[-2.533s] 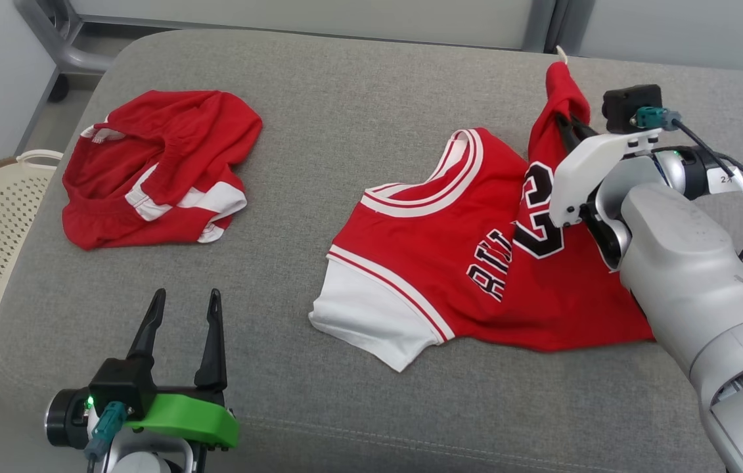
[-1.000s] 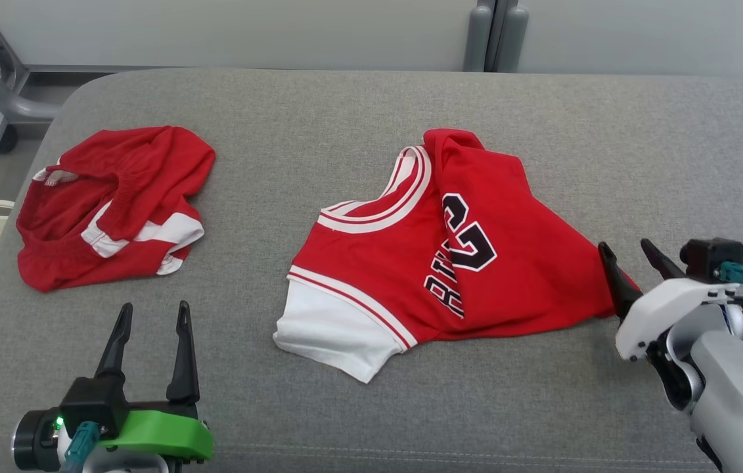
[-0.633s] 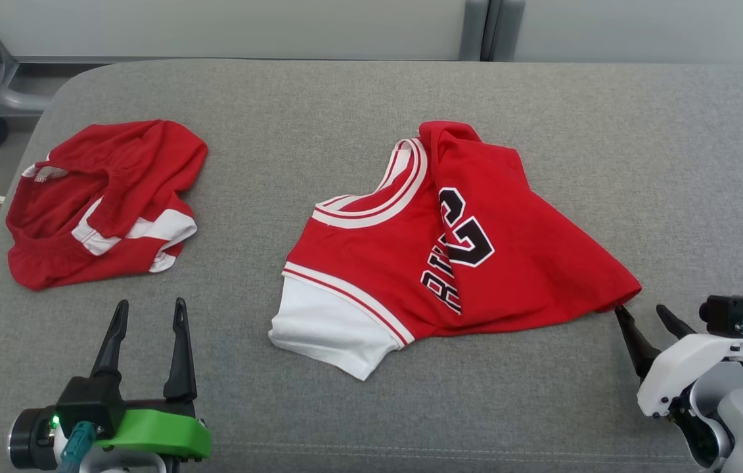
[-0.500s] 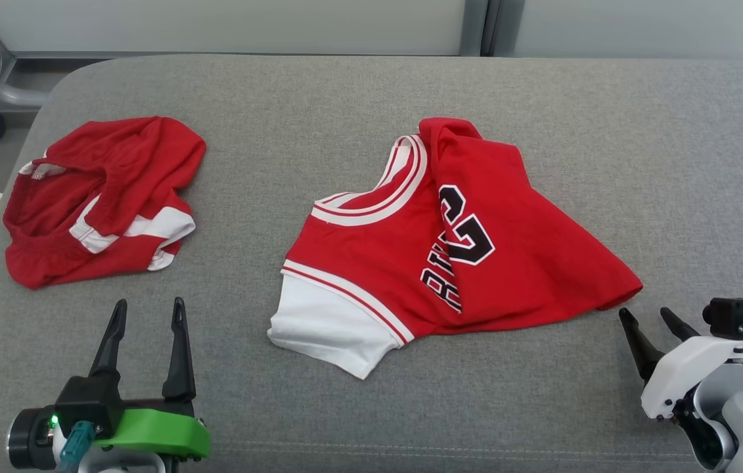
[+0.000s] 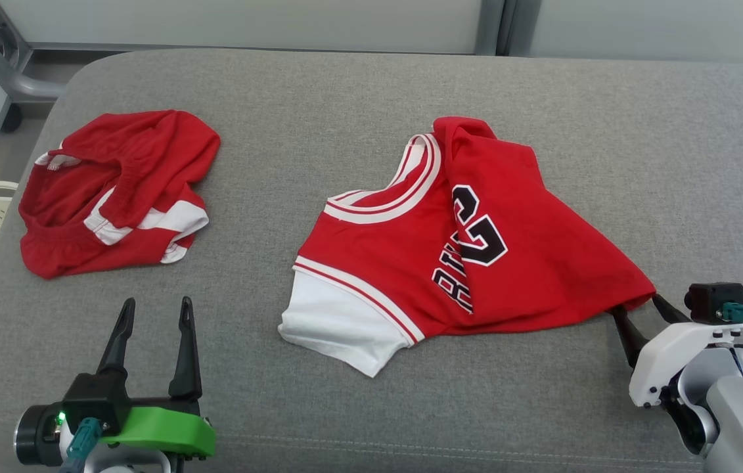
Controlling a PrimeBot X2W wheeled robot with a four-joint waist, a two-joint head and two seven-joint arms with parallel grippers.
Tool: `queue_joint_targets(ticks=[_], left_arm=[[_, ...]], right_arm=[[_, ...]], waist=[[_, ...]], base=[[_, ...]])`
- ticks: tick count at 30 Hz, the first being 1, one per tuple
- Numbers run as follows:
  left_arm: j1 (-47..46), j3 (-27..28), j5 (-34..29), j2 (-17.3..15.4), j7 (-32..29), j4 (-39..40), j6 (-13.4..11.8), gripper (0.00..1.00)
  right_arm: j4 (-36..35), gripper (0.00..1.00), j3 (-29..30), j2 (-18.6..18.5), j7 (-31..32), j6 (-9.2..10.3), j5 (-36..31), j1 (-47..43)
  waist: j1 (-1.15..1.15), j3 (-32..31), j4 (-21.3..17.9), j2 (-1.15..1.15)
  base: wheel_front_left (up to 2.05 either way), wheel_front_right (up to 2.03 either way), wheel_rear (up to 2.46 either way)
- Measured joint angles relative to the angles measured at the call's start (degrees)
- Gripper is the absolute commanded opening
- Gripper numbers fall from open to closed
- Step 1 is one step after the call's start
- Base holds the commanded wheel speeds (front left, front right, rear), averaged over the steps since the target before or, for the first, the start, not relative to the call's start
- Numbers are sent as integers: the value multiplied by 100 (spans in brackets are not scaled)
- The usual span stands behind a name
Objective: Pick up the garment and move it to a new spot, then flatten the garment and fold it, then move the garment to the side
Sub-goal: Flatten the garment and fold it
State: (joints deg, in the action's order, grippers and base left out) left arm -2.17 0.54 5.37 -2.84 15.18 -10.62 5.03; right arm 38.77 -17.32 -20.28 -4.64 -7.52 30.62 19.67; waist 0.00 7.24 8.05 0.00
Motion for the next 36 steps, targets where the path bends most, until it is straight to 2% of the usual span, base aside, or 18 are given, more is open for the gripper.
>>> queue_joint_targets(ticks=[3,4,6,14,17,21,23,26,27,28,29,36], left_arm=[[0,4,11,0,0,-1,-7,100],[0,10,11,0,0,0,-7,100],[-1,7,11,0,0,-16,-7,100],[-5,-2,22,0,0,-40,-27,100],[7,2,36,-1,0,-46,-35,100],[8,-26,49,0,0,-45,-45,100],[8,-33,55,0,0,-45,-47,100],[19,-67,64,0,0,-42,-63,100],[28,-68,66,-1,0,-43,-75,100],[37,-69,69,-1,0,-46,-75,100],[37,-73,69,0,0,-47,-75,100],[44,-49,68,0,0,-47,-74,100]], right_arm=[[140,100,103,90,1,0,-146,55],[188,93,122,111,1,-1,-247,93],[358,0,154,135,7,-1,-471,201],[520,0,216,137,-345,-1,-1050,422],[448,0,322,-13,-627,-1,-1512,526],[152,0,382,-210,-802,-2,-2628,592],[15,0,516,-192,-801,-1,-2932,563],[-10,1,547,-3,-412,-2,-2937,334],[4,28,512,36,-272,-2,-2861,237],[-7,47,504,53,-197,-2,-2748,160],[-34,100,504,34,-135,-2,-2688,128],[-500,100,746,-104,55,-2,-2412,-80]], waist=[[0,-8,42,0],[0,-6,50,0],[0,-1,60,0],[0,-28,7,0],[0,-66,-55,0],[0,-123,-151,0],[0,-150,-191,0],[0,-188,-235,0],[0,-194,-249,0],[0,-200,-260,0],[0,-201,-269,0],[0,-198,-327,0]], base=[[0,0,0],[0,0,0],[0,0,0],[0,0,0],[0,0,0],[0,0,0],[0,0,0],[0,0,0],[0,0,0],[0,0,0],[0,0,0],[0,0,0]])
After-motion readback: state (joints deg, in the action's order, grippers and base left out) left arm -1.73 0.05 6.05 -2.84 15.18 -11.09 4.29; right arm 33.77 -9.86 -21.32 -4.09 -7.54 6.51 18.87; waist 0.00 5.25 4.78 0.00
